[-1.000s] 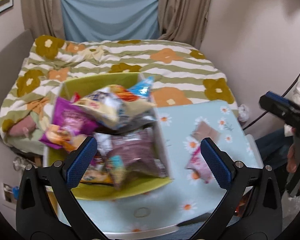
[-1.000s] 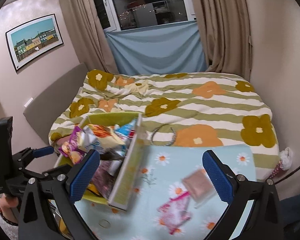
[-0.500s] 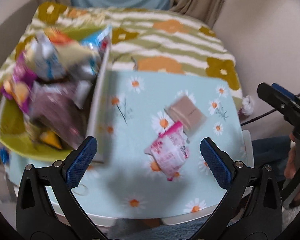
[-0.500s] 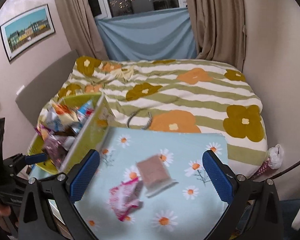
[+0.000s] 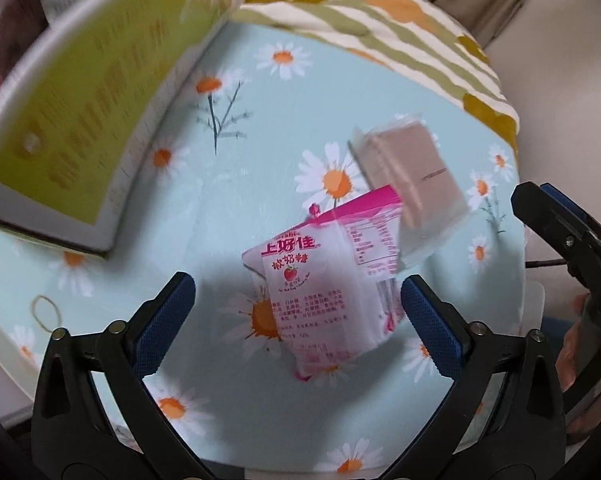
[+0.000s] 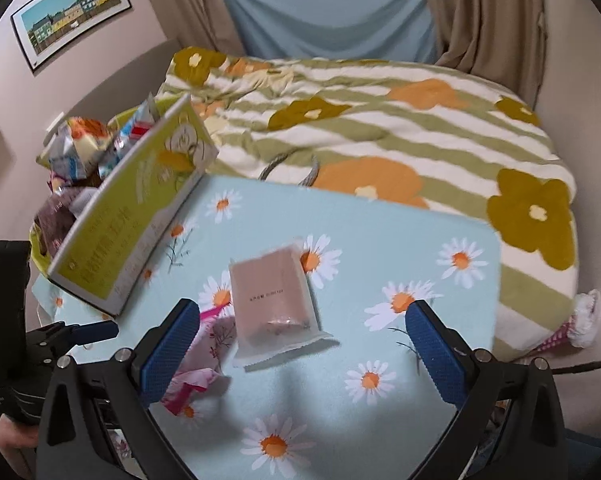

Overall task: Organize snacks
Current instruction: 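Move both tools toward the last two packets on the table, then grasp the pink strawberry bag with the left tool while the right tool grasps the pink-brown cake packet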

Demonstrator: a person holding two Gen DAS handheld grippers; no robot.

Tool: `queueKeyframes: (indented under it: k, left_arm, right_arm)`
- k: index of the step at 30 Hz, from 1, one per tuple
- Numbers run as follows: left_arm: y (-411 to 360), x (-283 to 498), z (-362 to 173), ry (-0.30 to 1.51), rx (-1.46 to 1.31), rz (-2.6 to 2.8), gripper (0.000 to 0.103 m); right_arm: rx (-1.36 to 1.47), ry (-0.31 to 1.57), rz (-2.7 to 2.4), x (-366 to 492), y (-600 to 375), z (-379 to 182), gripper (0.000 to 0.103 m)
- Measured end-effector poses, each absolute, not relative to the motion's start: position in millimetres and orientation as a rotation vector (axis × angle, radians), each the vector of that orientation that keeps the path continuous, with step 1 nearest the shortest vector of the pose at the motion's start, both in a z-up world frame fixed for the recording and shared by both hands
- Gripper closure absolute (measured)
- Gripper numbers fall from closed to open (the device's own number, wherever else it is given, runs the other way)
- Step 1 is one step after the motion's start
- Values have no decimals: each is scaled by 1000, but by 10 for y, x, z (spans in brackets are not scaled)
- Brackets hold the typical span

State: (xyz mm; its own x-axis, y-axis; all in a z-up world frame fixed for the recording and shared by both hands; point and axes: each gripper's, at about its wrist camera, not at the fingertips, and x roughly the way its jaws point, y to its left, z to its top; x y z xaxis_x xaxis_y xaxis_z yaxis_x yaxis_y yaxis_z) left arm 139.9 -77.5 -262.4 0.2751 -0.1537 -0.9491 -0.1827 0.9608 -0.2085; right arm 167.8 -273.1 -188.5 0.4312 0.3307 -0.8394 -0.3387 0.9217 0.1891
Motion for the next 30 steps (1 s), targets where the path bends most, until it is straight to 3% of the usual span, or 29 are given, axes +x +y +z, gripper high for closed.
queueKeyframes:
  k: [4, 7, 8, 11, 19, 30]
  left_arm:
    - [-770, 1409, -2773, 1314, -351, -1, 16]
    - [-817, 1411, -2844, 1319, -326, -1, 30]
    - [-835, 1413, -2841, 1311, -312, -3, 39]
    - [-859, 1412, -2837, 1296, -267, 5, 49]
    - [-820, 1384, -2784, 1290, -242, 1, 54]
    - [-588, 1254, -2754, 1291, -239, 56, 55]
  right_arm:
    - [-31, 1063, 445, 1733, -2681, -2030, 0]
    - [-47, 1078, 459, 1772, -2645, -2122, 0]
    - [-55, 1083, 465, 1784, -2627, -2156, 0]
    - [-63, 1100, 479, 1831, -2598, -2235, 0]
    - [-126, 1121, 502, 1875, -2440, -2417, 2]
    - [-186, 1142, 538, 1910, -2221, -2607, 28]
